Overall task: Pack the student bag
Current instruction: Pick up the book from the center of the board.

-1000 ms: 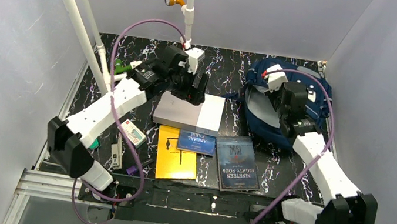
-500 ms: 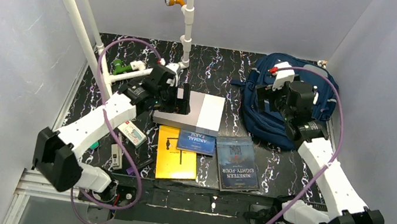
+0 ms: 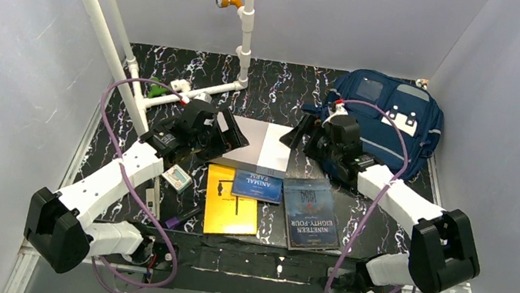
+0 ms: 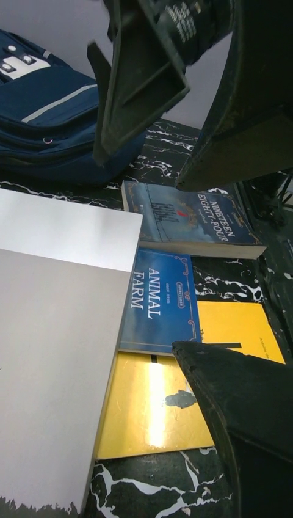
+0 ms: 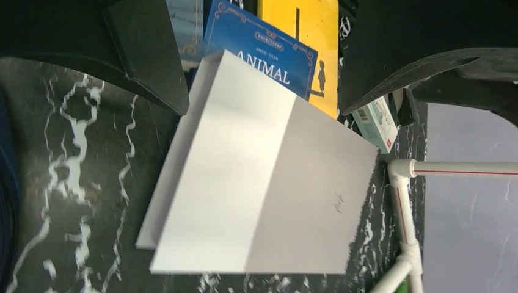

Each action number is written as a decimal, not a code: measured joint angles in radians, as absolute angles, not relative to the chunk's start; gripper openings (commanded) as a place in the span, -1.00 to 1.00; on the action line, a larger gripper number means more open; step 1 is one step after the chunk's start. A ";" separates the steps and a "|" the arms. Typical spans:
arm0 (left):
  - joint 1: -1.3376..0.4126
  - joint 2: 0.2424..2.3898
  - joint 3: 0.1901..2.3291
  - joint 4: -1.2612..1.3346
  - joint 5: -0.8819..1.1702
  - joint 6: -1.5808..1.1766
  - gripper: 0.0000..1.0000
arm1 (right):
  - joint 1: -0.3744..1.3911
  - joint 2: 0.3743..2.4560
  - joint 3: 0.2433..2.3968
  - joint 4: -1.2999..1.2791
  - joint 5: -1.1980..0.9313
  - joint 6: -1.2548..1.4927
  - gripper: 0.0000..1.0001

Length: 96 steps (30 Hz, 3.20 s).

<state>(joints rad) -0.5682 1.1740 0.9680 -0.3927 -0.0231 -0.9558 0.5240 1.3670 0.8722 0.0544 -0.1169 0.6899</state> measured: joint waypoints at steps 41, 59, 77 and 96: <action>-0.569 1.039 0.988 -0.217 0.118 -0.856 0.68 | 0.493 1.771 0.742 0.503 -0.396 0.997 0.26; -0.569 1.037 0.989 -0.248 0.071 -0.818 0.66 | 0.506 1.410 0.967 -0.031 -0.210 0.553 -0.37; -0.569 1.056 1.023 -0.285 0.059 -0.802 0.68 | 0.685 1.462 1.133 -0.175 -0.192 0.310 -0.97; -0.569 1.035 1.231 -0.381 -0.028 -0.675 0.82 | 0.812 1.226 1.404 -0.496 0.298 -0.323 -0.97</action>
<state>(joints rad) -0.5686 1.0348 1.2312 -0.3813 -0.0280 -0.6750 0.8120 1.2263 1.4040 -0.4957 0.2981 -0.3233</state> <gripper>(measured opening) 0.898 0.495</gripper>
